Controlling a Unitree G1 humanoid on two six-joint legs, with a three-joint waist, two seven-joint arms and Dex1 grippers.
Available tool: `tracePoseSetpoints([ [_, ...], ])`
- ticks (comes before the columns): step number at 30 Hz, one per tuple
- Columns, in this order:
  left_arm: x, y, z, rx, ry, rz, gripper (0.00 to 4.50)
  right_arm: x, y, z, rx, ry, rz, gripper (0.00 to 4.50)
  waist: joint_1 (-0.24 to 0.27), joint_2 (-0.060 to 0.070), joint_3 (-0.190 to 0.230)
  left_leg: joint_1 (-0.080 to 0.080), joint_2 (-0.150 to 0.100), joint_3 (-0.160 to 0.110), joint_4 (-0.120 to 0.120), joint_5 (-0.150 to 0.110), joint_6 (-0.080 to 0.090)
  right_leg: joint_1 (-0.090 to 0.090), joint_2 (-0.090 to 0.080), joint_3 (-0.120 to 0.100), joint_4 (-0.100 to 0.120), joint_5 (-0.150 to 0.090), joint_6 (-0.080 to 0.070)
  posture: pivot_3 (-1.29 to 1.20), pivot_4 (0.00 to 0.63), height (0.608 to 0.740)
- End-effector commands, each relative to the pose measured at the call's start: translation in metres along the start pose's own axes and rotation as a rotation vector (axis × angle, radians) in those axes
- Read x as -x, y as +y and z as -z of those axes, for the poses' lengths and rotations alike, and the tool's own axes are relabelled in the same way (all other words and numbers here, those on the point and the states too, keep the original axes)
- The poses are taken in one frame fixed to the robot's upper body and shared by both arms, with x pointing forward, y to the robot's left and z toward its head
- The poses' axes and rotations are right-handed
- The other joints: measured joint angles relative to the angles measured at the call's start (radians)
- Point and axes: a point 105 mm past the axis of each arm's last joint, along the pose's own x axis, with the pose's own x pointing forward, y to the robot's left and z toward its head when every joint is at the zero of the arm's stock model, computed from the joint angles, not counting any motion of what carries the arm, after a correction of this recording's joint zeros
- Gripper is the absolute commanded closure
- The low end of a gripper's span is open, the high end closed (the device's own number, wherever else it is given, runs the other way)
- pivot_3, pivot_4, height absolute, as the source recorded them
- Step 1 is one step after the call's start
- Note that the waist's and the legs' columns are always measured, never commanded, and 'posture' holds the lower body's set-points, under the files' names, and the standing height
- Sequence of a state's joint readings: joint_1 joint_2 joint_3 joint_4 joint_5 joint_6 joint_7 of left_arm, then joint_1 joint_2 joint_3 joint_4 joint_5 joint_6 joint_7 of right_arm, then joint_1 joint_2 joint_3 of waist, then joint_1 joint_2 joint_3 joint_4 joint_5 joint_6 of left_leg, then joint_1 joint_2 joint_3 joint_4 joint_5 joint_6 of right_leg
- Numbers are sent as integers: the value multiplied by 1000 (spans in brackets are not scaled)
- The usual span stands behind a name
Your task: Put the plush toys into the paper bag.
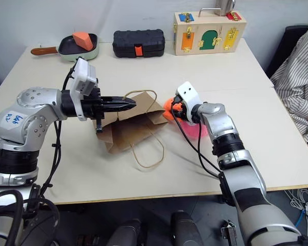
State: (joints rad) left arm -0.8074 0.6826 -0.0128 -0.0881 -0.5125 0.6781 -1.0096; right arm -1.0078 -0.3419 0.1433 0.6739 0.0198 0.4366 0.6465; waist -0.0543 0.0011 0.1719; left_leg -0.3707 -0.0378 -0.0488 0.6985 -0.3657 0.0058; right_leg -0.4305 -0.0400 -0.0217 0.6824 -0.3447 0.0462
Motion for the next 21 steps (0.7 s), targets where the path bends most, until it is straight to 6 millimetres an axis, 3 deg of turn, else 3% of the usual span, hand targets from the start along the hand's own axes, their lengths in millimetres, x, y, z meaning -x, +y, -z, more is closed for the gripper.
tracePoseSetpoints([
  [1, 1, 5, -11, -32, -28, -30, 4500, 18, -26, -14, -2, -58, 83, 3188, 1, 0, 0, 0, 0, 0, 0, 0, 0, 0, 0, 0, 0, 0, 0, 0, 150, 740],
  [4, 0, 10, -11, -28, -32, -49, 4500, 39, -45, -34, -27, -162, 129, 4067, 7, 0, 0, -1, 0, -1, 0, 0, 0, 0, 0, 0, 0, 0, 0, 0, 150, 740],
  [6, -2, 15, -11, -13, -40, -71, 4500, 59, -56, -53, -43, -263, 145, 4381, 7, 0, 0, -1, 0, 0, 0, 0, 0, -1, 0, 0, 0, 0, 0, 0, 150, 740],
  [10, -6, 23, -13, 12, -58, -94, 4500, 91, -59, -76, -34, -391, 121, 4403, 4, 0, 0, -1, 0, 0, 0, 0, 0, -1, 0, 0, 0, 0, 0, 0, 150, 740],
  [11, -8, 25, -14, 19, -64, -96, 4500, 99, -52, -81, -11, -418, 80, 4403, 3, 0, 0, -1, 0, 0, 0, 0, 0, -1, 0, 0, 0, 0, 0, 0, 150, 740],
  [16, -21, 29, -17, 26, -71, -82, 4500, 128, 34, -95, 76, -491, -319, 4403, 4, 0, 0, -1, 0, 1, 0, 0, 0, -1, 1, 0, 0, 0, 0, 0, 150, 740],
  [18, -25, 30, -18, 24, -74, -73, 4500, 119, 61, -83, 136, -412, -365, 4403, 2, 0, 0, -1, 1, 1, 0, 0, 0, -1, 1, 0, 0, 0, 0, 0, 150, 740],
  [21, -28, 31, -20, 24, -78, -66, 4500, 99, 83, -65, 208, -321, -336, 4403, 6, 0, 0, -1, 1, 0, 0, 0, 0, -1, 1, 0, 0, 0, 0, 0, 150, 740],
])
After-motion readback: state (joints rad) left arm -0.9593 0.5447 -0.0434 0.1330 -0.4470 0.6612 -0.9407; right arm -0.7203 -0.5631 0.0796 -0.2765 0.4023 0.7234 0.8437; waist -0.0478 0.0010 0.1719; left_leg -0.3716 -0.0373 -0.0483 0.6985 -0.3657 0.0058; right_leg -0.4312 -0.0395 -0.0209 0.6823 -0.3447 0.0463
